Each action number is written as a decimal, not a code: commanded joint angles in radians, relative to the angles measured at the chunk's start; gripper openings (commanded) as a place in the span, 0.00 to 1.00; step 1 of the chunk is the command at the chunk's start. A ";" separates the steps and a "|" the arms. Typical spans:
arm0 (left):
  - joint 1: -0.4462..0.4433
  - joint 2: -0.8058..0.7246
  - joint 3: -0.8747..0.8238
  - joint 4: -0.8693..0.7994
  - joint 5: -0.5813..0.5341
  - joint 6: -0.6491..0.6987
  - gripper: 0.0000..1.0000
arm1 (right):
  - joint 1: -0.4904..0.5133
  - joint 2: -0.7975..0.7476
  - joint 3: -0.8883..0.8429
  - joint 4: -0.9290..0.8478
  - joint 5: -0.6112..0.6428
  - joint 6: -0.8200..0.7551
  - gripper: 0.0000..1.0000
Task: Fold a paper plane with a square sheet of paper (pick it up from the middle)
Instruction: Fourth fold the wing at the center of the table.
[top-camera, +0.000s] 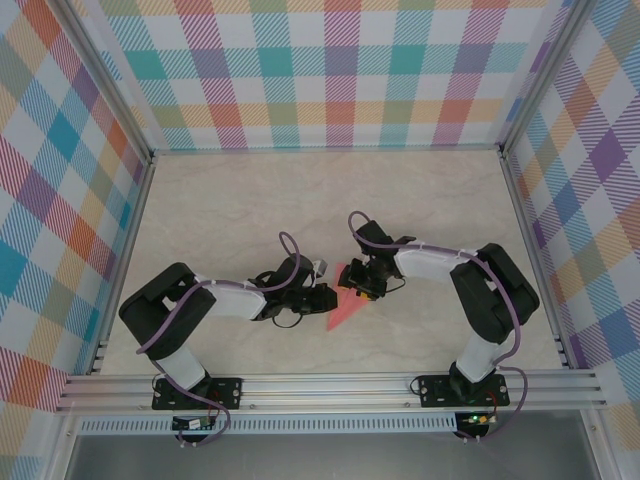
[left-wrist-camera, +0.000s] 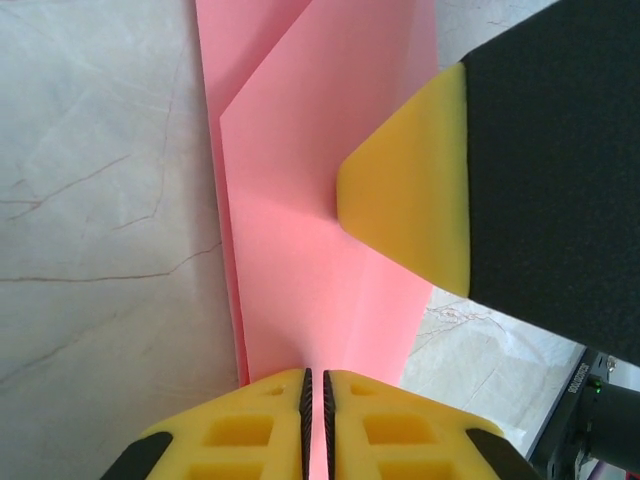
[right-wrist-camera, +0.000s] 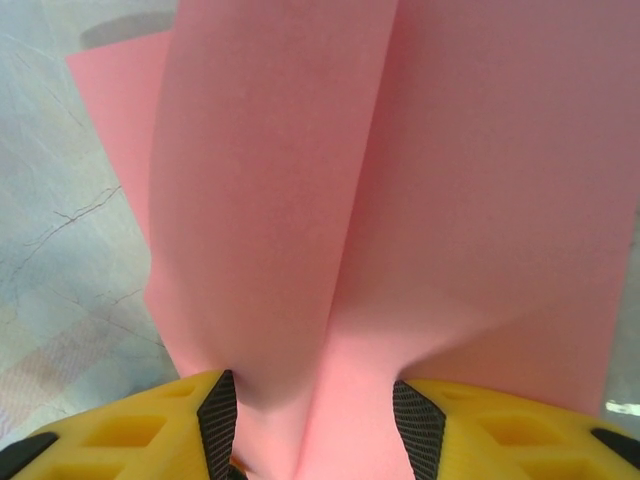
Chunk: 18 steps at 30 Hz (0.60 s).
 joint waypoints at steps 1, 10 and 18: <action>0.006 0.011 0.023 -0.024 -0.012 0.006 0.12 | 0.011 0.119 -0.056 -0.100 0.133 -0.001 0.50; 0.006 0.018 0.021 -0.027 -0.015 0.010 0.10 | 0.022 0.171 -0.021 -0.143 0.140 -0.008 0.47; 0.006 0.021 0.017 -0.028 -0.016 0.010 0.09 | 0.035 0.212 0.007 -0.171 0.153 -0.010 0.47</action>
